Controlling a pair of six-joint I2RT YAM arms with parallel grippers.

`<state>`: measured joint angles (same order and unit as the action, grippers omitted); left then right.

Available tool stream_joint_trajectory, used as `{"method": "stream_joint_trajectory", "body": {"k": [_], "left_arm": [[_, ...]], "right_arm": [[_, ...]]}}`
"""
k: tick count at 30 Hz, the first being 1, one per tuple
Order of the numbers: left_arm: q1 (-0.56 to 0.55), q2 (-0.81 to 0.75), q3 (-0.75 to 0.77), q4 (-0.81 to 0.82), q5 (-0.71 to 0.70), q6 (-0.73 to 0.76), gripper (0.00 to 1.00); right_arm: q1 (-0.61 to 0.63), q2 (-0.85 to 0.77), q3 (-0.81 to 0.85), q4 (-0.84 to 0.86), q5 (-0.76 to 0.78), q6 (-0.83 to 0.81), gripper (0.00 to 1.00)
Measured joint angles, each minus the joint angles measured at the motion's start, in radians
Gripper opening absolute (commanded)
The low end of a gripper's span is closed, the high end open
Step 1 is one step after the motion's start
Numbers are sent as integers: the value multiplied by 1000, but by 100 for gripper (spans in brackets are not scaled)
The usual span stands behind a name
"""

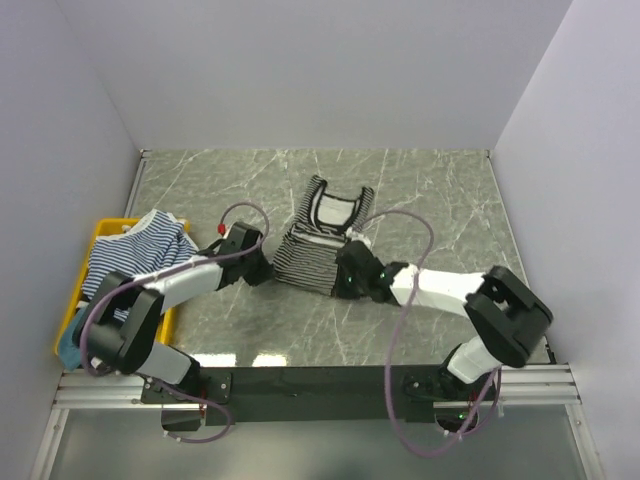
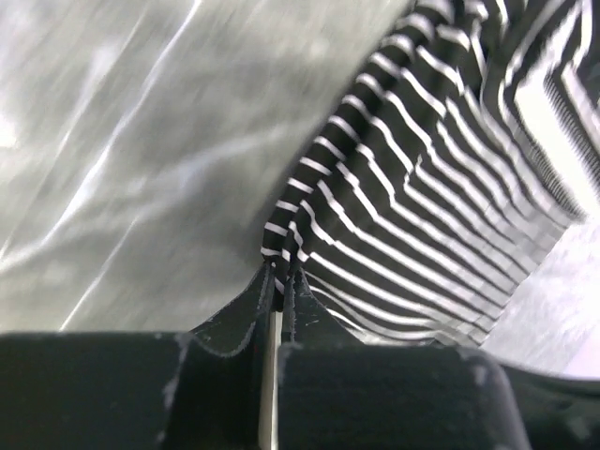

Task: Fold and stack the tank tops
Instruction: Fold the tank top

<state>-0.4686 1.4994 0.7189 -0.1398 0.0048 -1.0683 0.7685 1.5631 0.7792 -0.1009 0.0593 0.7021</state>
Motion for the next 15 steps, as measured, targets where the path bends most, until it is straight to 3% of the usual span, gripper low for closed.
{"method": "stream_joint_trajectory", "body": {"k": [4, 6, 7, 8, 11, 15], "left_arm": [[-13, -126, -78, -66, 19, -3, 11], [-22, -190, -112, -119, 32, 0, 26], [-24, -220, -122, -150, 35, 3, 31], [-25, -245, -127, -177, 35, 6, 43], [-23, -312, -126, -249, 24, 23, 58], [-17, -377, -74, -349, -8, 55, 64]], "right_arm": [[143, -119, -116, 4, -3, 89, 1], [217, -164, -159, 6, -3, 145, 5], [243, -177, -171, 4, -4, 166, 13], [283, -188, -180, 4, -2, 193, 17], [361, -203, -192, -6, -7, 246, 35], [386, -264, -192, -71, -6, 258, 45]]}}
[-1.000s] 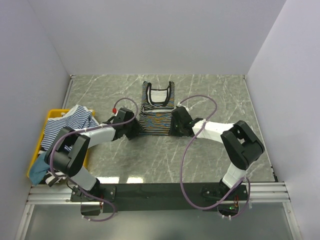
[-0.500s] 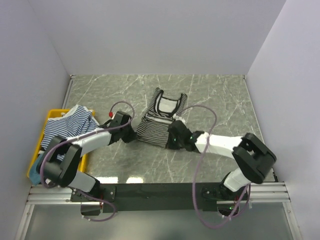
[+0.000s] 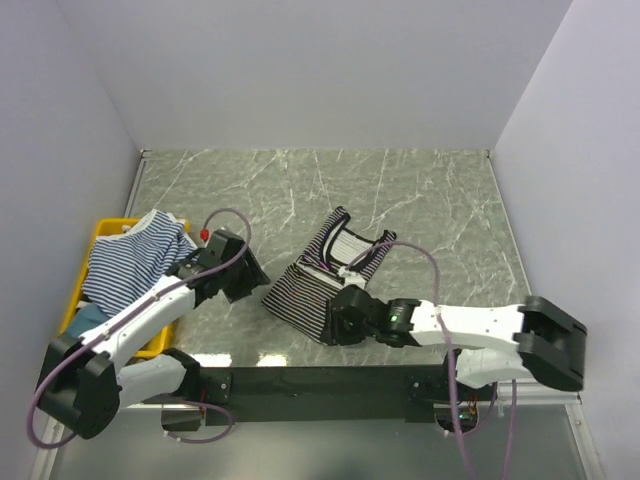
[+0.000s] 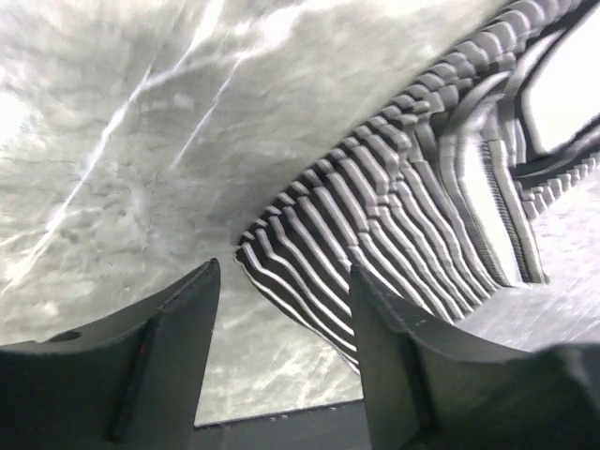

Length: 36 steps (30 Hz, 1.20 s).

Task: Fold and stack the tank tops
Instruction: Fold the tank top

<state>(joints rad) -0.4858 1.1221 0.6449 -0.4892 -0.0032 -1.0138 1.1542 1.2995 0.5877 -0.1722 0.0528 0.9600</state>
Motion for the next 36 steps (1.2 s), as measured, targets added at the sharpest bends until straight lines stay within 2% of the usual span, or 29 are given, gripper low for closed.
{"method": "stream_joint_trajectory", "body": {"k": [1, 3, 4, 5, 6, 7, 8, 12, 16, 22, 29, 36], "left_arm": [[0, -11, 20, -21, -8, 5, 63], [1, -45, 75, -45, -16, 18, 52], [2, -59, 99, -45, -16, 24, 48], [2, -70, 114, -29, -7, 27, 35], [1, -80, 119, -2, 8, 19, 27], [-1, -84, 113, 33, 23, 11, 22], [-5, -83, 99, 66, 42, -1, 12], [-34, -20, -25, 217, 104, -71, 1], [-66, 52, -113, 282, 123, -141, 1], [-77, 94, -114, 354, 112, -185, 1], [-77, 194, -114, 365, 98, -188, 1], [-77, 202, -117, 370, 90, -188, 0]], "right_arm": [[0, -34, 2, -26, 7, -6, 47], [-2, -109, 29, -94, 27, -25, 47], [-5, -132, 50, -113, 40, -40, 42], [-10, -154, 85, -133, 55, -64, 39], [-18, -163, 118, -139, 68, -82, 36], [-34, -161, 147, -139, 70, -109, 28], [-57, -150, 183, -129, 76, -146, 25], [-153, 5, 314, -53, 97, -290, 17], [-174, 226, 418, 1, 102, -425, 11], [-175, 453, 530, 10, 111, -557, 18], [-175, 569, 649, 31, 162, -645, 28], [-179, 619, 672, 32, 229, -698, 33]]}}
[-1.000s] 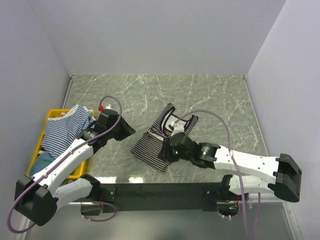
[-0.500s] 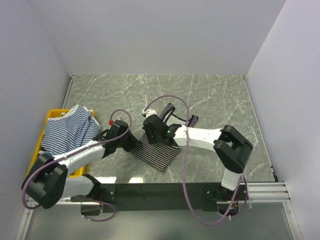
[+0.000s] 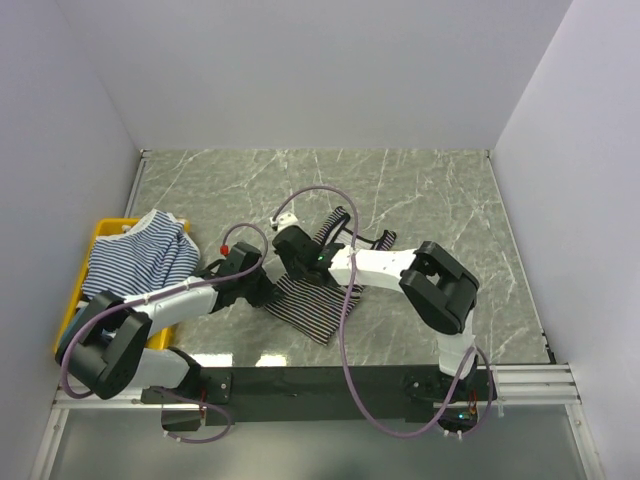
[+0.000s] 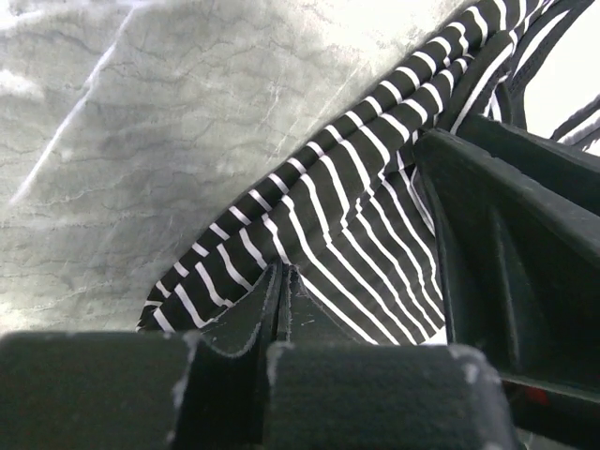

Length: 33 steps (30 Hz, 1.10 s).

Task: Fold and stack the tank tops
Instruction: Fold the tank top

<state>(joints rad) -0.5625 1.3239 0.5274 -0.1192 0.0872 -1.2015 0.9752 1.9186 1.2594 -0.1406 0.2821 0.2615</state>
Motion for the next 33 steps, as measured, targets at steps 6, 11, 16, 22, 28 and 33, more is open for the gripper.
{"method": "stream_joint_trajectory", "body": {"k": [6, 11, 16, 22, 28, 33], "left_arm": [[11, 0, -7, 3, 0, 3, 1], [24, 0, -16, 3, 0, 4, 1], [34, 1, -16, 3, 1, 10, 1], [42, 1, -17, 3, 2, 12, 1], [50, 1, -16, 3, 2, 13, 1], [54, 3, -16, 3, 2, 16, 1]], "right_arm": [[-8, 4, -1, -2, 26, -21, 38], [-10, 4, -3, -2, 44, -30, 39], [-11, 5, -3, -2, 66, -45, 37], [-12, 24, -3, -6, 89, -58, 34], [-5, 26, -3, -14, 114, -59, 37], [27, 11, -9, -32, 165, -53, 41]]}}
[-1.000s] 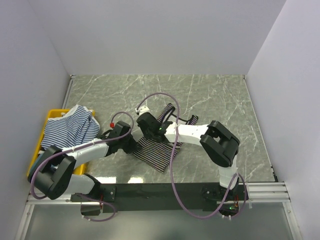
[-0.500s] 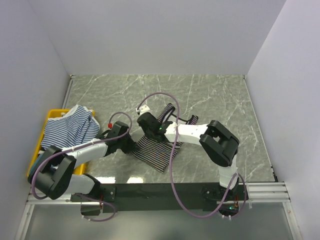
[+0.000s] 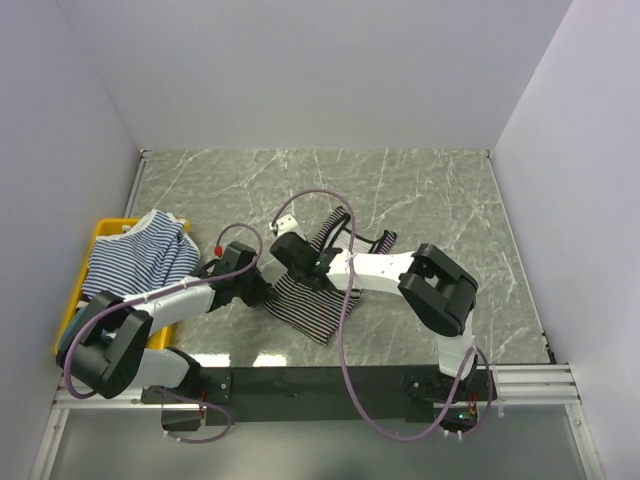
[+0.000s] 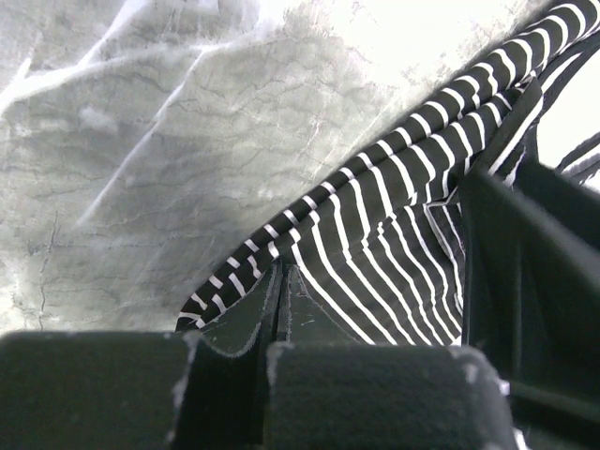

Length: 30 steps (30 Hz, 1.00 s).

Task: Fold and stack the tank tops
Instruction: Fold the tank top

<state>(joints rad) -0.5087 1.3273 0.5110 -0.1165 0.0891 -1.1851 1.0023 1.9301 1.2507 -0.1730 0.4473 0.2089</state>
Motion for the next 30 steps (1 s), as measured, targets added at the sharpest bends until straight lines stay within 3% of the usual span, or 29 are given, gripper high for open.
{"method": "stream_joint_trajectory", "body": {"k": [5, 14, 25, 30], "left_arm": [[5, 0, 0, 0, 0, 8, 1], [11, 6, 0, 0, 1, 18, 1], [15, 7, 0, 0, 2, 21, 1], [19, 7, 0, 0, 1, 22, 1]], "right_arm": [[32, -50, -23, -8, 30, 10, 42], [56, -58, -30, -10, 49, 17, 35], [35, 36, -30, 8, 23, 17, 35], [18, 37, -28, 17, 15, 20, 20]]}}
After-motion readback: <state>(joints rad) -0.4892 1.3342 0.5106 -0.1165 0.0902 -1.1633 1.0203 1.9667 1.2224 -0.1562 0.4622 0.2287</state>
